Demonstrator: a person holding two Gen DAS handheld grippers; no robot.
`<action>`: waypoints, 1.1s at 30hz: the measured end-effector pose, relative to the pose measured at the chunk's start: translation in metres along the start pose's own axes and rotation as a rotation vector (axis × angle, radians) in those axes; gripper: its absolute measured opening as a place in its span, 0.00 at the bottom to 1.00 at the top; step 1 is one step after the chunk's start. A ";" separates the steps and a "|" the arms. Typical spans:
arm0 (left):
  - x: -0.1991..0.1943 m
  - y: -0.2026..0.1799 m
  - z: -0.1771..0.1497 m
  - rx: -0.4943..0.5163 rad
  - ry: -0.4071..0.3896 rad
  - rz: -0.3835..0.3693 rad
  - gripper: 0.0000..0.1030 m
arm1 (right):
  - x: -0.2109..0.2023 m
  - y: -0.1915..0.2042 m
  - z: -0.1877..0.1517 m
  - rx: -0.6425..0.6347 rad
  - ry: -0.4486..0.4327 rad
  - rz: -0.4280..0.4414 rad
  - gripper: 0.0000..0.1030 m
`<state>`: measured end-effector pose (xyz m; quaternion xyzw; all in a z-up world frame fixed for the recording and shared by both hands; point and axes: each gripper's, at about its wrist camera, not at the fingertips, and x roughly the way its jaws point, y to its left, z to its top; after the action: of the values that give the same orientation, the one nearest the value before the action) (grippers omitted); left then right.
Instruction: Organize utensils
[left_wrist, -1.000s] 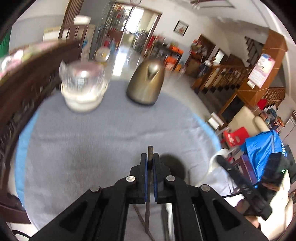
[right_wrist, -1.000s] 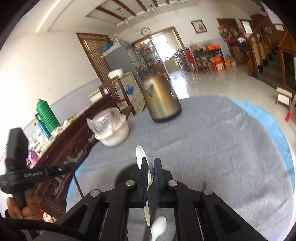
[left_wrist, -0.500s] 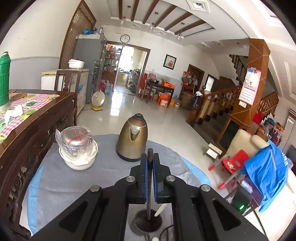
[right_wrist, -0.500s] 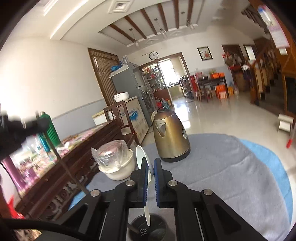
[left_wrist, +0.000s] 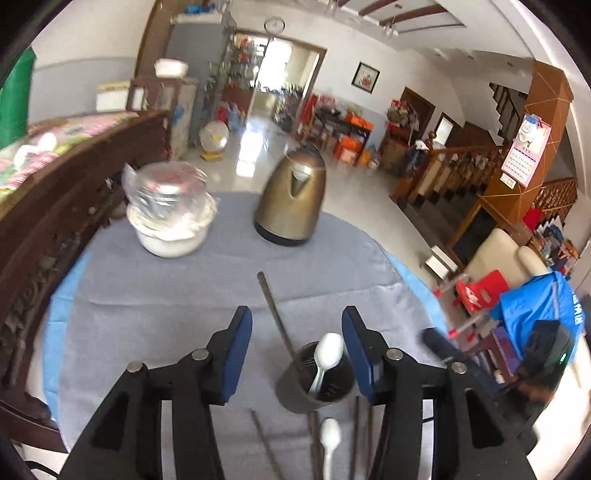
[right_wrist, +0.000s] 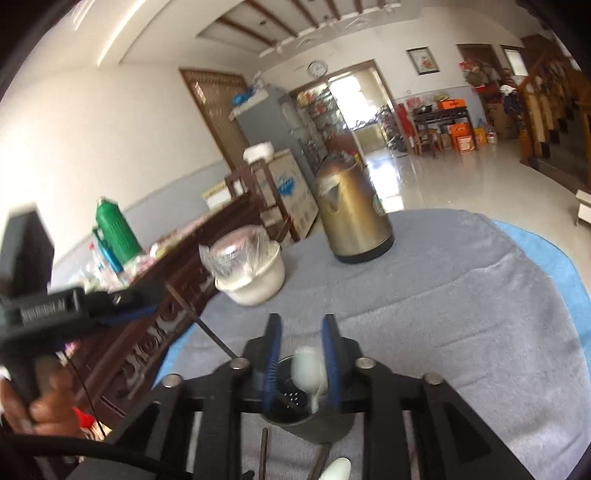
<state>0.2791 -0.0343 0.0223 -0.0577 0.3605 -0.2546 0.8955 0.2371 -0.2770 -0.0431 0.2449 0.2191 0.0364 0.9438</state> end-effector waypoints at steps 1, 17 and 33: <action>-0.005 0.003 -0.007 0.007 -0.008 0.011 0.50 | -0.007 -0.006 -0.002 0.016 -0.015 -0.013 0.29; 0.036 0.054 -0.129 -0.122 0.269 0.103 0.50 | 0.001 -0.082 -0.087 0.138 0.243 -0.165 0.28; 0.057 0.073 -0.140 -0.184 0.352 0.110 0.50 | 0.030 -0.103 -0.105 0.242 0.325 -0.216 0.26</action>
<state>0.2492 0.0120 -0.1365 -0.0739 0.5359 -0.1776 0.8221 0.2147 -0.3150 -0.1861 0.3223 0.3961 -0.0522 0.8582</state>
